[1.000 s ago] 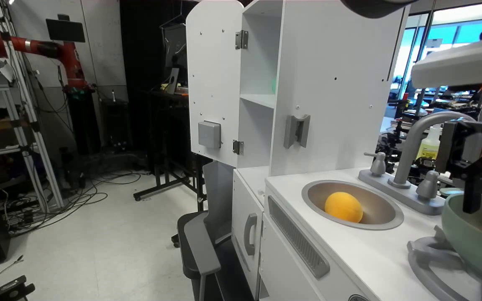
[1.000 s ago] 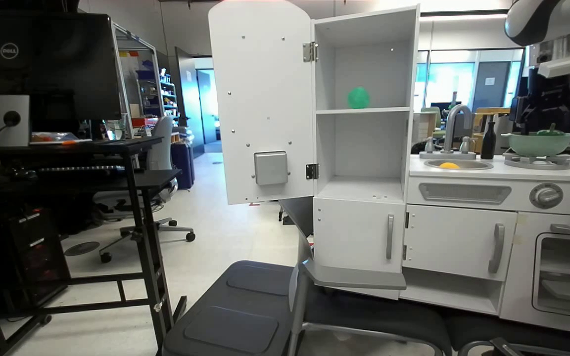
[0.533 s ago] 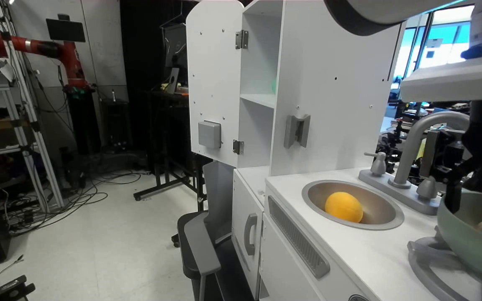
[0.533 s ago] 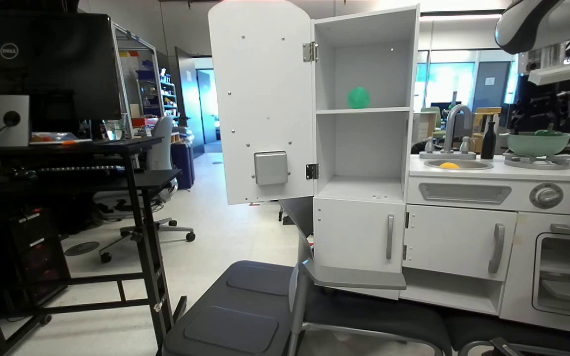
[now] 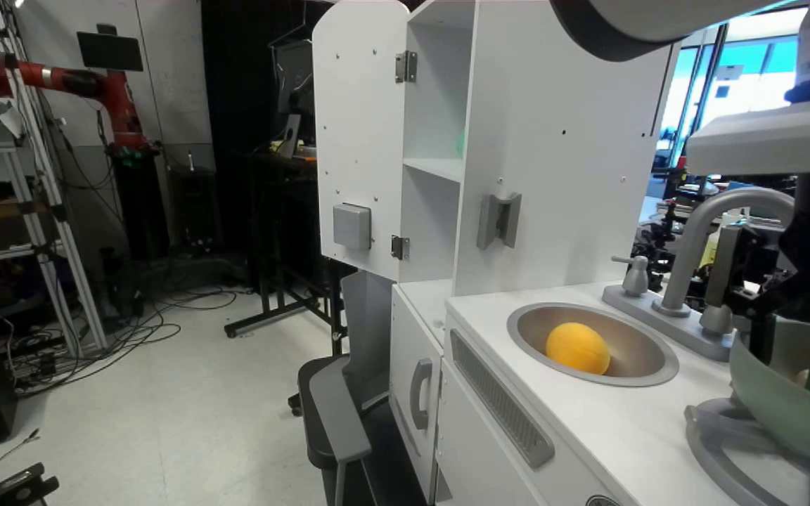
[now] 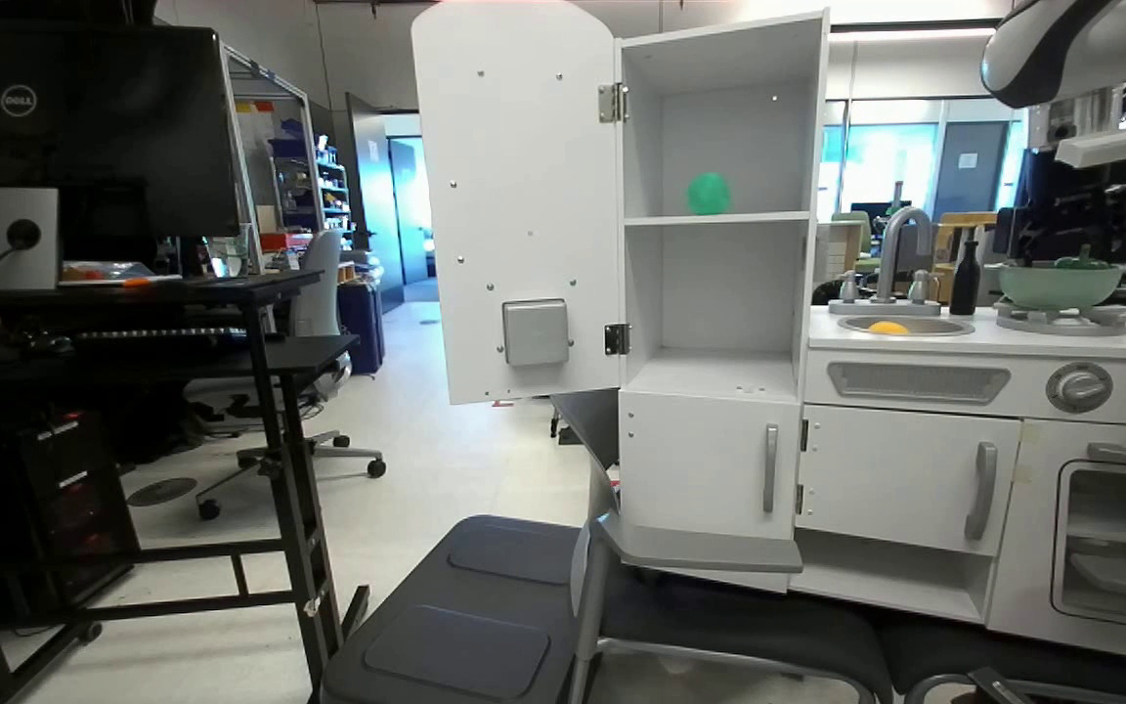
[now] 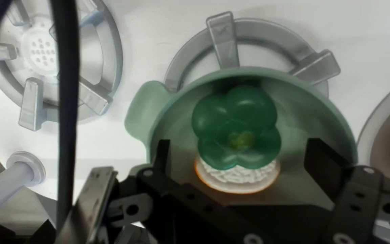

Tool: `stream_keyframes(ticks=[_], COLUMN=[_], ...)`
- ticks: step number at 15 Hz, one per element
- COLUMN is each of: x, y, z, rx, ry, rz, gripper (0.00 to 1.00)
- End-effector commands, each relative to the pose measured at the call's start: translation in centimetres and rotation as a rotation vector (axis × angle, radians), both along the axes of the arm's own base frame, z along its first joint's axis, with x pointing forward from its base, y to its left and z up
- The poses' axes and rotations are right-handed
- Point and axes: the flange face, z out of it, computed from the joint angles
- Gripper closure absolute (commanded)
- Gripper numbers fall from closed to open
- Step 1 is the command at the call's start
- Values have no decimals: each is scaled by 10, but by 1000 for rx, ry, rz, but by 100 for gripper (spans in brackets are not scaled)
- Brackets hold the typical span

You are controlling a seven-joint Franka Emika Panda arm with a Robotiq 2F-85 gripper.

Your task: Open the door of the top cabinet then put the green plushie and the green pepper in the top compartment of the open cabinet

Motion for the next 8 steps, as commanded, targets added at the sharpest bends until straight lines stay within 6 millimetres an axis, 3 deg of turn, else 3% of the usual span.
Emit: stream_keyframes(ticks=[1,8], x=[0,-10], y=[-2,-14], z=[0,7], rx=[59,97], ry=[7,24], rz=[27,57], gripper=[0,0])
